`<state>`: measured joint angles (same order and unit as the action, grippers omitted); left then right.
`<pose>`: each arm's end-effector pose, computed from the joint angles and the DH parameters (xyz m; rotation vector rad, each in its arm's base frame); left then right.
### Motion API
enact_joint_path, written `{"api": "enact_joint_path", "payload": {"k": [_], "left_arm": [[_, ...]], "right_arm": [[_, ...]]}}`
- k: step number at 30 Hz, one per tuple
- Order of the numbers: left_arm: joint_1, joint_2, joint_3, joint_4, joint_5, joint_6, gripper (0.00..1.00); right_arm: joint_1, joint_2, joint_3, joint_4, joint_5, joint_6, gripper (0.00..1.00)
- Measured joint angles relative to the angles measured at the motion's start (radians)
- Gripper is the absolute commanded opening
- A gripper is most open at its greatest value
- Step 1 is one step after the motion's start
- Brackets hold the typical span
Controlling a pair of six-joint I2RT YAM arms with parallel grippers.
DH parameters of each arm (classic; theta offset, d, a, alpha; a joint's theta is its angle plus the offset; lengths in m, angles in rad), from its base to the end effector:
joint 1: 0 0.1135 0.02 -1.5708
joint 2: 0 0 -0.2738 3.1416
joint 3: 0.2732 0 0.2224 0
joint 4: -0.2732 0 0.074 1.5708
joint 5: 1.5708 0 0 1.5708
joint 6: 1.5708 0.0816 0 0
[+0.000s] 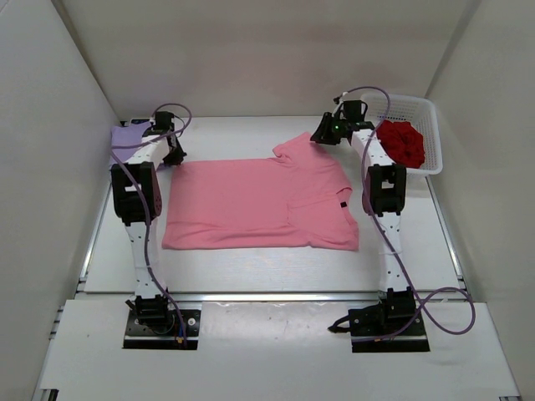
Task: Fold and stack the t-shirts
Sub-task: Grap the side of the flattened tshirt furthest away from the robot with both arms
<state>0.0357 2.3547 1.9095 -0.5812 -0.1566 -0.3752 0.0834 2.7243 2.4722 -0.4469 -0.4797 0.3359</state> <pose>0.5117 0.0310 0.1371 -0.5813 2.5129 0.0778 0.5995 0.0879 0.1350 0.0294 2.2884 0.7643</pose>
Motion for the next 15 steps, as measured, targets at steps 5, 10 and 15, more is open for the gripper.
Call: {"api": "enact_joint_path", "payload": {"k": [5, 10, 15], "left_arm": [[-0.001, -0.039, -0.066, 0.031, 0.023, -0.004, 0.02], [-0.001, -0.06, -0.104, 0.043, 0.044, -0.007, 0.03], [0.002, -0.068, -0.117, 0.057, 0.059, -0.01, 0.02]], "right_arm": [[-0.024, 0.008, 0.0, 0.001, -0.034, 0.032, 0.43], [-0.045, 0.008, 0.006, -0.016, -0.014, 0.029, 0.39], [-0.048, 0.009, 0.075, -0.131, 0.017, -0.005, 0.32]]}}
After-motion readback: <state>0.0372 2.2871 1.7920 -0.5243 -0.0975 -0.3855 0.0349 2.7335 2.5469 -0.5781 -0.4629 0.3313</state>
